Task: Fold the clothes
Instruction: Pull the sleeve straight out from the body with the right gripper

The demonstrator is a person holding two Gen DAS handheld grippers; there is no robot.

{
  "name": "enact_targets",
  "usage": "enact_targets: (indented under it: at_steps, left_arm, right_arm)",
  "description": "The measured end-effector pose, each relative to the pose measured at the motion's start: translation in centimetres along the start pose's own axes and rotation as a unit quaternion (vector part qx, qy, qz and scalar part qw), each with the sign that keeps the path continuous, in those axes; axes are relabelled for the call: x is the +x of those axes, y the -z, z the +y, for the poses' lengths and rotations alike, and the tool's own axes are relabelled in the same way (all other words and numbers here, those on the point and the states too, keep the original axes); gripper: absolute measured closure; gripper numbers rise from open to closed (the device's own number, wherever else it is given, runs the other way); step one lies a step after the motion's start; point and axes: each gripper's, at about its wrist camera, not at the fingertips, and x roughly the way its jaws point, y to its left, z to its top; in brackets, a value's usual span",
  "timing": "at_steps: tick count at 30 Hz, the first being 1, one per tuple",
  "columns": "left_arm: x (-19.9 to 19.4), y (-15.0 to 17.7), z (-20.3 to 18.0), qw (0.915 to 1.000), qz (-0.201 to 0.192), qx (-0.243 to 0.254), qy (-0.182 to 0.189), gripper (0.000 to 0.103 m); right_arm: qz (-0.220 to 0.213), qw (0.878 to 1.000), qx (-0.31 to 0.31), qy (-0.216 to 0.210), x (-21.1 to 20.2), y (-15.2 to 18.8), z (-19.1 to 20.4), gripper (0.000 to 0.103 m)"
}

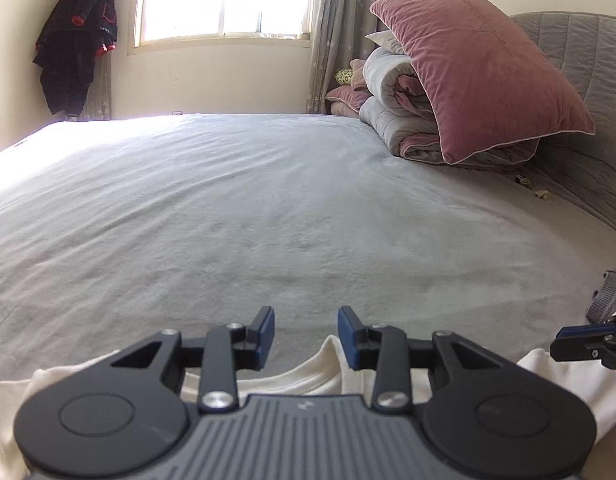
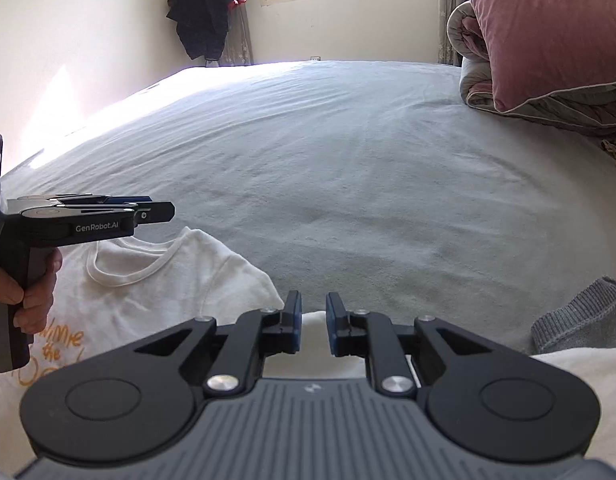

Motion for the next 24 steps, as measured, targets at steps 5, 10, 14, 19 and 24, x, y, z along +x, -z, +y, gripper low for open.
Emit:
enact_targets:
  at_steps: [5, 10, 14, 19, 24]
  left_arm:
    - [-3.5, 2.0, 3.9, 0.9997, -0.009, -0.002, -0.023, 0.065]
    - [-2.8, 4.3, 8.5, 0.9976, 0.022, -0.017, -0.063, 0.066]
    - [-1.6, 4.6, 11.2, 0.9968, 0.029, -0.042, -0.062, 0.066]
    - [1.5, 2.5, 11.3, 0.995, 0.035, -0.031, -0.089, 0.064]
    - [-0.7, 1.7, 11.3, 0.9945, 0.032, -0.048, -0.087, 0.062]
  right_arm:
    - [0.02, 0.999, 0.01, -0.035, 1.1, 0.4, 2.9, 0.085]
    - [0.05, 0.999, -0.005, 0.01, 4.5, 1.2, 3.8, 0.09]
    - [0.035, 0.999, -0.001, 0.041, 6.2, 0.4, 3.5, 0.095]
    - [0.029, 0.996, 0.013, 0.081, 7.6, -1.4, 3.5, 0.092]
    - [0.011, 0.995, 0.04, 0.085, 4.7, -1.7, 3.8, 0.068]
